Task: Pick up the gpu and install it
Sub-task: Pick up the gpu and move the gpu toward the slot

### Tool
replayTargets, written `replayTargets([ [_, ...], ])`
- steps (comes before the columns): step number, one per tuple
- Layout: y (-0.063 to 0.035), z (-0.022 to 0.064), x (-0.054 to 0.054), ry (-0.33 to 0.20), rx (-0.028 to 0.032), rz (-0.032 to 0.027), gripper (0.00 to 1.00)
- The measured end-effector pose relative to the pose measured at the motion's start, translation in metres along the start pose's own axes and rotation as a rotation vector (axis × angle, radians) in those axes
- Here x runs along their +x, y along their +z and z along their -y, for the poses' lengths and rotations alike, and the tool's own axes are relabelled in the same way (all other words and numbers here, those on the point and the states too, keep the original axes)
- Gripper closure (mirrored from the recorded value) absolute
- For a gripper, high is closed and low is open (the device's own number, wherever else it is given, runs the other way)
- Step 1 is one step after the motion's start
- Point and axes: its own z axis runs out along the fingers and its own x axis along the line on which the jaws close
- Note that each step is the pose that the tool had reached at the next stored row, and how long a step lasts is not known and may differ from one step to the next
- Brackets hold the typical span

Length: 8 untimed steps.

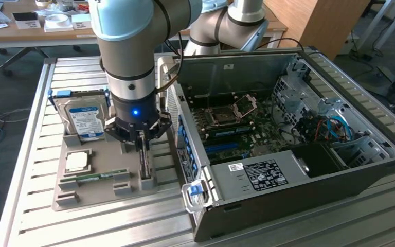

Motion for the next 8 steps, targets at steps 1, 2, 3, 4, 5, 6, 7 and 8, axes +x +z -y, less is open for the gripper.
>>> replayTargets([
  [1,0.0000,0.0000,0.0000,0.000,0.0001,0.0000,0.73],
  [2,0.0000,0.0000,0.0000,0.000,0.0000,0.0000,0.73],
  [3,0.0000,0.0000,0.0000,0.000,0.0000,0.0000,0.73],
  [4,0.0000,0.0000,0.0000,0.000,0.0000,0.0000,0.73],
  [5,0.0000,0.0000,0.0000,0.000,0.0001,0.0000,0.73],
  [6,0.0000,0.0000,0.0000,0.000,0.0001,0.0000,0.73],
  [7,0.0000,0.0000,0.0000,0.000,0.0001,0.0000,0.73],
  [8,0.0000,0.0000,0.0000,-0.003,0.0000,-0.0001,0.73],
])
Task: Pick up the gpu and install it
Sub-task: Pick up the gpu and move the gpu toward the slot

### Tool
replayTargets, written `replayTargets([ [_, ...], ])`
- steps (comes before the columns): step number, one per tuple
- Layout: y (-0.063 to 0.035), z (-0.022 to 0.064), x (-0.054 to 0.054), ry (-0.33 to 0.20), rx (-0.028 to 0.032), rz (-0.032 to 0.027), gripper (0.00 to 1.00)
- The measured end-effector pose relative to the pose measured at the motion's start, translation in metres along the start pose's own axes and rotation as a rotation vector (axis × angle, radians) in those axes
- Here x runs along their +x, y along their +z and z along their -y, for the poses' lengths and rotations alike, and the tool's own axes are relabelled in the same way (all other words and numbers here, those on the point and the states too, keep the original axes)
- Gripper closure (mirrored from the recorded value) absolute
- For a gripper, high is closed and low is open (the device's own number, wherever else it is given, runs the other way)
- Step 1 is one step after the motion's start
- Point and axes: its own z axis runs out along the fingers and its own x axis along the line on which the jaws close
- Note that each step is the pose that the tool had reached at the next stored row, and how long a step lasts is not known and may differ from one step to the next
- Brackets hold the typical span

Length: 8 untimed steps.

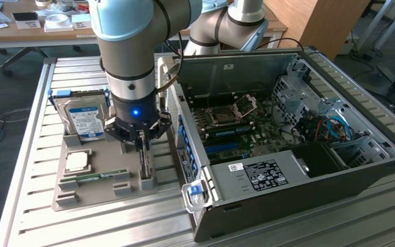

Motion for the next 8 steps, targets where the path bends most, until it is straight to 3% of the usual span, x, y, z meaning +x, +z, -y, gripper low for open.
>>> replayTargets([
  [8,0.0000,0.0000,0.0000,-0.038,-0.0011,-0.0017,0.73],
])
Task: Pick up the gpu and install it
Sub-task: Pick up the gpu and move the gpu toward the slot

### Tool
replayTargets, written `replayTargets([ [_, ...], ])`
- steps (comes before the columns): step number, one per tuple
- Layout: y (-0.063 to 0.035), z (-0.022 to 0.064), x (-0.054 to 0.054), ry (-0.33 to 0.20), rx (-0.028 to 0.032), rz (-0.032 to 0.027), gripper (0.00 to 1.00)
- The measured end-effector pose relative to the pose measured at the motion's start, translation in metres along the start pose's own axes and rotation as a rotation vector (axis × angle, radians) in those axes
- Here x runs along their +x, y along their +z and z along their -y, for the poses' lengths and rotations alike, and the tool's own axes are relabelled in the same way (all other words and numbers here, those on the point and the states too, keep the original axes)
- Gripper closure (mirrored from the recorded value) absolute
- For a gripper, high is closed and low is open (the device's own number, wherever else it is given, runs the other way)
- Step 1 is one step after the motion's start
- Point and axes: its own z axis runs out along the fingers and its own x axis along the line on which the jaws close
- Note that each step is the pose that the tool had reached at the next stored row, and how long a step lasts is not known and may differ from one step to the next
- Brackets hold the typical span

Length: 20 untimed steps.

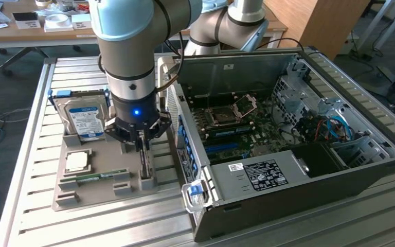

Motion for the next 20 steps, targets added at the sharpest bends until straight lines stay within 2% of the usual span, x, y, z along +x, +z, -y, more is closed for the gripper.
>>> replayTargets([
  [5,-0.0006,0.0000,0.000,0.000,-0.0002,0.0002,0.73],
  [9,-0.0058,-0.0002,0.000,0.000,0.0000,0.0000,0.73],
  [15,-0.0185,-0.0008,0.000,0.000,-0.0010,0.0000,0.73],
  [20,-0.0345,-0.0015,-0.001,0.000,-0.0010,0.0000,0.73],
])
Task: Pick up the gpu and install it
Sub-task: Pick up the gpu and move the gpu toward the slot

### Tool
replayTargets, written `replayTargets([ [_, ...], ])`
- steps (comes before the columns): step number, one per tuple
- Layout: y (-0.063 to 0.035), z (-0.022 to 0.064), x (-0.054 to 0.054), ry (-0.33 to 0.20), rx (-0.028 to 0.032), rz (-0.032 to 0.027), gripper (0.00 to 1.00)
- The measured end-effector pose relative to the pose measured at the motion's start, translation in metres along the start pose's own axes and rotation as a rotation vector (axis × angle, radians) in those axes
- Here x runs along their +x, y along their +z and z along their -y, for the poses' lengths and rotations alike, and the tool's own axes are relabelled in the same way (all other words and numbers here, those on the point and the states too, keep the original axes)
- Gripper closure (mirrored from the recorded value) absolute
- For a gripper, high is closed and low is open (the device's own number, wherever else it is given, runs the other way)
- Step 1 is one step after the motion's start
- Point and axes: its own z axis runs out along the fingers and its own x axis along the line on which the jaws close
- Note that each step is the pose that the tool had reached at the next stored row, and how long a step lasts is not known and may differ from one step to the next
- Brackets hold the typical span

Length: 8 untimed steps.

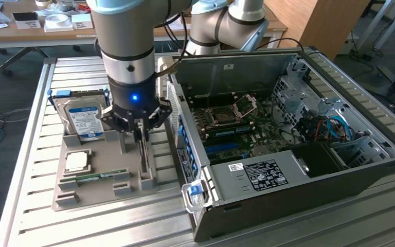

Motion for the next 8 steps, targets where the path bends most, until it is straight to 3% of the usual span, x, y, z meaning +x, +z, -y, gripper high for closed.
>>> replayTargets([
  [8,-0.0248,-0.0011,-0.001,0.000,0.0001,0.0000,0.73],
])
